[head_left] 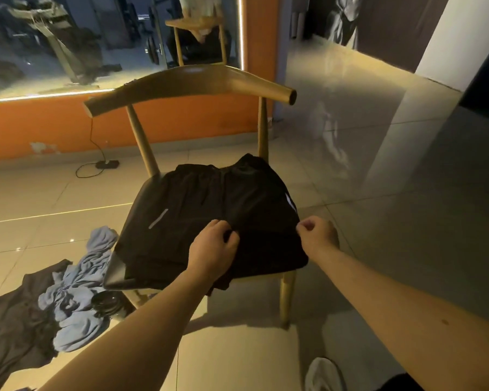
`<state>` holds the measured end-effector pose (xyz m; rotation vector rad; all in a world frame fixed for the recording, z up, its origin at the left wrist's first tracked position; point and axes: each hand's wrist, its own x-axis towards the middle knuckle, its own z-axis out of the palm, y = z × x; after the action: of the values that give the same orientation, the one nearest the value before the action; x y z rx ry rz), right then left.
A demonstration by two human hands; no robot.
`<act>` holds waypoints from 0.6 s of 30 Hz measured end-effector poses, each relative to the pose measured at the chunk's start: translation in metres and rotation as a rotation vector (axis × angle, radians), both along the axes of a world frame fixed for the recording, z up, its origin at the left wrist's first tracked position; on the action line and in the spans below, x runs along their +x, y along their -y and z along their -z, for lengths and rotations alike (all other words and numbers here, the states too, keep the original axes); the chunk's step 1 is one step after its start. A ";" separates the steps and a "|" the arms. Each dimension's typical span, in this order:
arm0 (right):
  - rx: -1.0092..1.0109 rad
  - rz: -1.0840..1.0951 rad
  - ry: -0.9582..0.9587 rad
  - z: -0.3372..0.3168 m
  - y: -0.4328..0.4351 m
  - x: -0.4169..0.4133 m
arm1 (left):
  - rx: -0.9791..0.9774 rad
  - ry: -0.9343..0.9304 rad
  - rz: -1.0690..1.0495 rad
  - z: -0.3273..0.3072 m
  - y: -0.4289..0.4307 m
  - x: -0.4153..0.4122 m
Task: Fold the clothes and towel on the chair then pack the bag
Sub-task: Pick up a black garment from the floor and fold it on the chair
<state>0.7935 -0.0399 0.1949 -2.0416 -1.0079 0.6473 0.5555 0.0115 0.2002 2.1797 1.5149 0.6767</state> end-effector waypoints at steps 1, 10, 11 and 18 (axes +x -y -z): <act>0.089 0.034 -0.002 -0.007 0.002 -0.003 | -0.033 0.071 -0.068 0.000 -0.002 0.001; 0.069 -0.577 0.210 0.000 0.006 -0.044 | -0.260 0.327 -0.235 -0.004 -0.015 0.003; 0.028 -0.584 0.233 0.000 0.003 -0.044 | -0.270 0.336 -0.231 -0.003 -0.016 0.001; -0.200 -0.577 0.480 -0.004 -0.014 -0.039 | -0.218 0.404 -0.236 -0.006 -0.015 -0.009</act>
<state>0.7544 -0.0256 0.1993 -2.1310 -1.9218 0.5654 0.5464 0.0269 0.2065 1.6025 1.5518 0.9153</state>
